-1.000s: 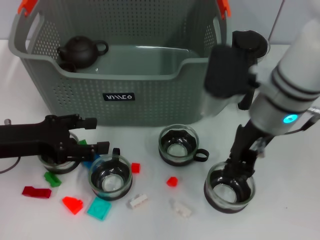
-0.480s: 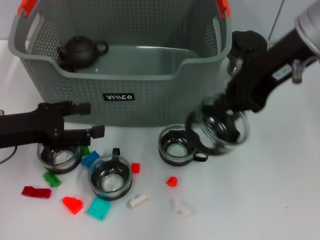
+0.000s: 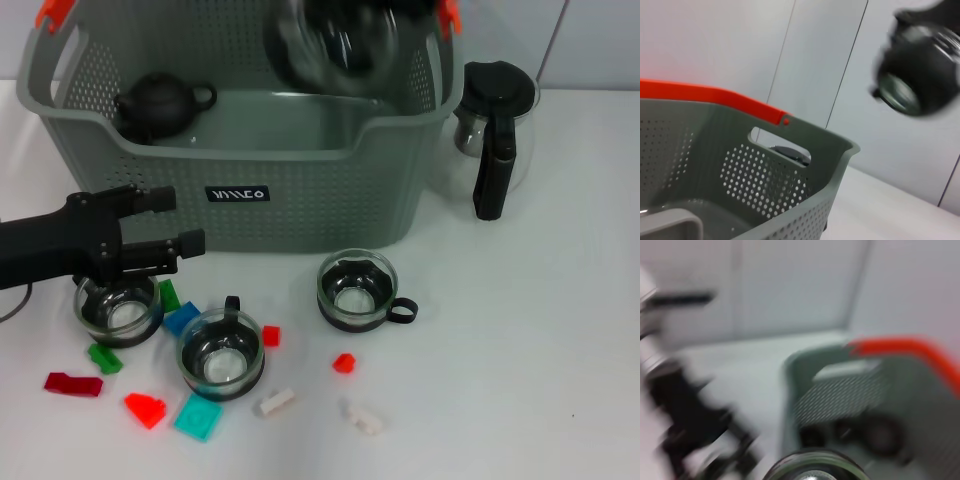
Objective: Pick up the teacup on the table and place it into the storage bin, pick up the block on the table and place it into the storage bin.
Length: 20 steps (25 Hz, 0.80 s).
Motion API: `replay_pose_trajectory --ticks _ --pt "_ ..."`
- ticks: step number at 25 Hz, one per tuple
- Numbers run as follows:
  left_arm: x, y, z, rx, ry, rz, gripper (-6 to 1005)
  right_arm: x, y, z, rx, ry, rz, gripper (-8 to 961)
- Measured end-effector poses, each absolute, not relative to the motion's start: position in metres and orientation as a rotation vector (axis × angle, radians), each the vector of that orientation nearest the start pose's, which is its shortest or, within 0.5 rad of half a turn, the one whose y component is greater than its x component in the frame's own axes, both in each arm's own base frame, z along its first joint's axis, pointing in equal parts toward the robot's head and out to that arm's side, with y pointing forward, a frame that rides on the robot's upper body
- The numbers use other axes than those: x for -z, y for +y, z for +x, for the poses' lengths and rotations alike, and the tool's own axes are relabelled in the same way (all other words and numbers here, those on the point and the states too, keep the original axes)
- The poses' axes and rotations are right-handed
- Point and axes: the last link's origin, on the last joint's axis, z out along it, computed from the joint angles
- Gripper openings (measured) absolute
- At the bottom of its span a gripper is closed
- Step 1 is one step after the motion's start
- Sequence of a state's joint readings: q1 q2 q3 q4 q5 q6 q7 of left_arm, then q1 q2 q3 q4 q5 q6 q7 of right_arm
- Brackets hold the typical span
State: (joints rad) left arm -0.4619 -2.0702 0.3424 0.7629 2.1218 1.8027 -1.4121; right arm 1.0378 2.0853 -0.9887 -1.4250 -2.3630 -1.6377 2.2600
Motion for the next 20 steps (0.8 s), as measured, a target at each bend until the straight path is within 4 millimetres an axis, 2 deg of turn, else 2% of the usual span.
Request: replay_pose_trajectory --ticks 4,7,13,20 --pt "-0.053 0.294 -0.294 0.856 -0.731 -2.568 860 -0.065 0.427 -0.017 -0.234 0.212 -2.622 56" --pt "-0.053 0.292 -0.298 0.867 -0.754 -2.546 860 -0.055 0.448 -0.018 -0.249 0.268 -2.521 55" --pt "-0.047 0.287 -0.303 0.875 -0.792 -2.515 860 -0.012 0.481 -0.008 -0.16 0.337 -2.483 55" --pt "-0.044 0.284 -0.304 0.882 -0.812 -2.508 860 0.033 0.495 0.005 -0.03 0.324 -2.476 56"
